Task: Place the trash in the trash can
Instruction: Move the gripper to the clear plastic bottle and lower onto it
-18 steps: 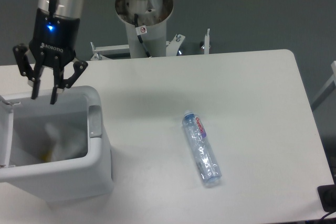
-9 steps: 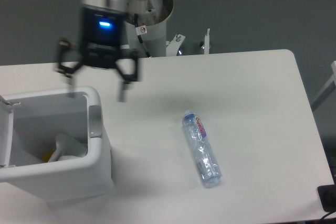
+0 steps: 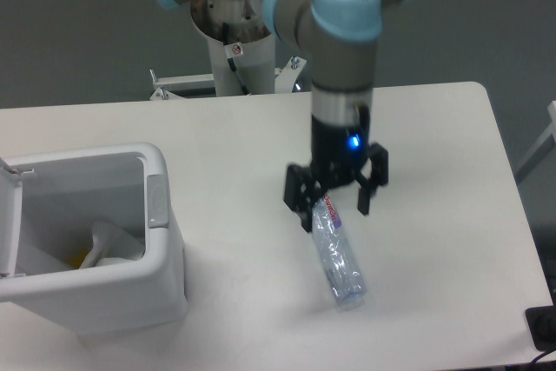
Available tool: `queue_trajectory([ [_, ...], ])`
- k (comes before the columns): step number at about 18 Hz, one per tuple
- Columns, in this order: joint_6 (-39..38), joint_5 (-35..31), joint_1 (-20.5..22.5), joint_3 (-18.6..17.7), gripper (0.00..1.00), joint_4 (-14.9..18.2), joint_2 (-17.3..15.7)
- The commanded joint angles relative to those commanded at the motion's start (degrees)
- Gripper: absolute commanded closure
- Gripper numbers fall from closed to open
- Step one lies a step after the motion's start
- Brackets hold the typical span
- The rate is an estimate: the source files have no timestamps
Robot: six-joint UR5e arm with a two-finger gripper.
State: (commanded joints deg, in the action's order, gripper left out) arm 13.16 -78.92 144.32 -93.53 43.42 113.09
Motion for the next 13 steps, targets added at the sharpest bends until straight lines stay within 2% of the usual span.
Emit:
queue_trajectory([
  [2,2.74,-2.02,0.09,2.03,0.0,-0.26,4.49],
  [6,2.93,-3.6,0.0,4.41,0.0,-0.35,9.86],
  [13,3.01,-4.14,-0.61,4.15,0.0,-0.62,12.07],
])
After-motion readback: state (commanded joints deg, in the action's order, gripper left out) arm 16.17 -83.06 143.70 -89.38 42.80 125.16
